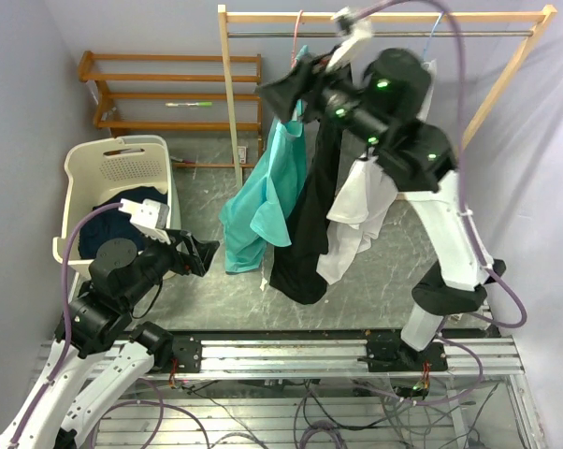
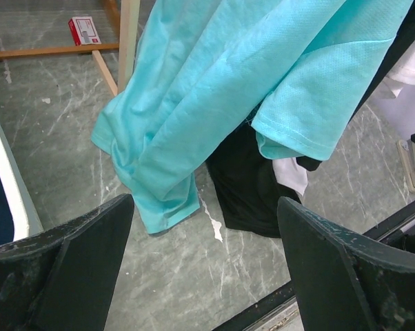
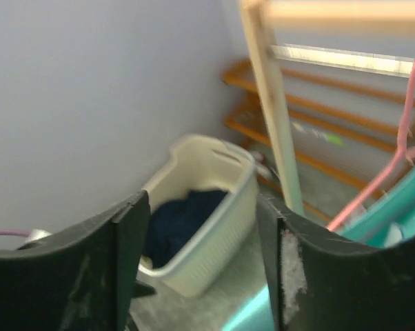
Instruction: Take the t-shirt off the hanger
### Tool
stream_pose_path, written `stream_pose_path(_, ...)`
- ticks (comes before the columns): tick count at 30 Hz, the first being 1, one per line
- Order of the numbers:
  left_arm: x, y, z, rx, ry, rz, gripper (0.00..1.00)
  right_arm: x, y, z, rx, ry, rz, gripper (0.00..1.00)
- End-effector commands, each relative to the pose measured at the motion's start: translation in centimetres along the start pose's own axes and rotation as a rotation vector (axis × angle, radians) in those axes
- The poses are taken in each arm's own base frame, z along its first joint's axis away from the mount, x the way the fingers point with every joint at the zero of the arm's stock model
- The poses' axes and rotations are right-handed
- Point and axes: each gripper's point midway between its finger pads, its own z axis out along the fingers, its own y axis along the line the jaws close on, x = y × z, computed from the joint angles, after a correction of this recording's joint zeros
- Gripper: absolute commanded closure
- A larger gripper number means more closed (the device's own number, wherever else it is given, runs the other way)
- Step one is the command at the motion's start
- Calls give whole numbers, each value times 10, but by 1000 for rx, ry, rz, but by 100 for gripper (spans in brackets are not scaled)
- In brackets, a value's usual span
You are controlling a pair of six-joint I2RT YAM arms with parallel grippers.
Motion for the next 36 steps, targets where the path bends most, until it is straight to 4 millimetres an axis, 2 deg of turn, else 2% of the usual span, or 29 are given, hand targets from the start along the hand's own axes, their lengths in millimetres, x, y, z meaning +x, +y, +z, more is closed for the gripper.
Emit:
stream_pose_path(1,-10,-2,-2,-7,-26,-11,4,46,-58,-8,400,85,-107,31)
stream_pose_path(6,-9,-2,0,-3,-17,-8,4,60,-48,-19,469,73,-126,32)
stream_pose_path(10,-9,-4,0,6,-18,-6,5,81,-38,-17,515,130,-167,40)
stream_pose_path(15,-10,-4,-1,6,-21,-8,5,111,-43,-11,596,175,-196,51)
stream_pose_path(21,-9,-4,0,5,-16,-8,5,115,-56,-10,687,146,-204,53)
stream_pose_path(28,-9,-4,0,6,-15,-7,5,126,-61,-3,707,162,-222,53)
stream_pose_path(36,-8,-4,1,5,-12,-10,5,132,-74,-6,763,165,-237,56)
